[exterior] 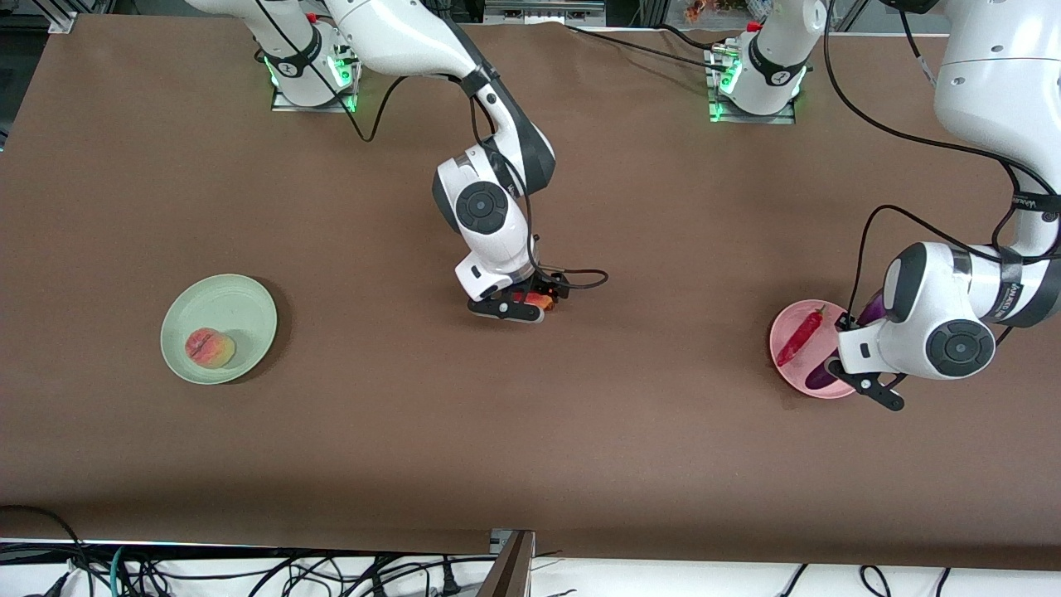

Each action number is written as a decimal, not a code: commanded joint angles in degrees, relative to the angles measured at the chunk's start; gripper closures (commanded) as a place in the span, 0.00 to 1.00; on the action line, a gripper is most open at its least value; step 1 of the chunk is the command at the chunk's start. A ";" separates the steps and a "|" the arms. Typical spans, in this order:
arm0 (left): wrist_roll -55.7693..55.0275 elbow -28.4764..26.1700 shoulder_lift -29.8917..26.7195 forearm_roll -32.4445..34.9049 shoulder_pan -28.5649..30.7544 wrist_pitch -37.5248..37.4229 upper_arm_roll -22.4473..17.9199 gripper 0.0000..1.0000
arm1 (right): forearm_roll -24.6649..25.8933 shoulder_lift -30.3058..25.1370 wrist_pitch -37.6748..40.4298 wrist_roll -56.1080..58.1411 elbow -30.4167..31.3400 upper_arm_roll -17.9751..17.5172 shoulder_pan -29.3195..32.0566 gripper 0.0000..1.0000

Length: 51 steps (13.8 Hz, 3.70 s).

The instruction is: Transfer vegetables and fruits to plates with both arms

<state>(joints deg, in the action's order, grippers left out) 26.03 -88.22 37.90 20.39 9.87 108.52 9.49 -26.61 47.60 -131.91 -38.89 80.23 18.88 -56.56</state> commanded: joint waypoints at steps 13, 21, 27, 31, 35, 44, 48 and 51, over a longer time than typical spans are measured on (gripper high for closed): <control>0.08 0.51 -3.09 0.53 0.33 -2.00 5.89 0.00 | 0.68 2.41 -1.68 -0.05 0.19 0.19 -1.27 0.77; -5.10 0.95 -11.26 -7.45 0.15 -2.09 10.72 0.00 | -0.20 -5.58 22.09 16.36 0.19 11.86 4.08 0.78; -21.44 2.00 -23.20 -10.63 -0.03 -12.53 14.51 0.00 | 0.15 -6.20 37.16 44.20 0.71 21.64 18.20 0.78; -22.60 5.75 -27.01 -9.32 -0.64 -20.07 15.21 0.00 | 2.16 -4.45 37.43 50.83 1.94 21.64 24.81 0.78; -23.83 6.58 -26.82 -10.44 -0.28 -20.02 11.46 0.00 | 2.35 -0.94 35.68 55.75 2.30 21.11 29.22 0.78; -24.53 -16.56 -43.36 -21.09 -15.85 -4.35 -10.37 0.00 | 2.17 0.31 31.98 56.03 2.30 21.29 29.40 0.00; -24.71 -15.67 -42.74 -21.18 -15.76 -4.99 -10.36 0.00 | 2.61 -2.33 42.84 56.20 -3.30 24.35 29.14 0.00; -24.71 -15.31 -42.56 -21.09 -15.76 -5.34 -10.45 0.00 | 2.35 -2.60 52.00 56.11 -9.12 27.00 29.05 0.00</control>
<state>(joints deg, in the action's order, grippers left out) 1.44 -103.65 -4.28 -0.11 -5.29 103.94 -0.34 -24.80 45.34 -84.91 16.54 74.31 44.64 -27.39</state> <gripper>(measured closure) 0.000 0.000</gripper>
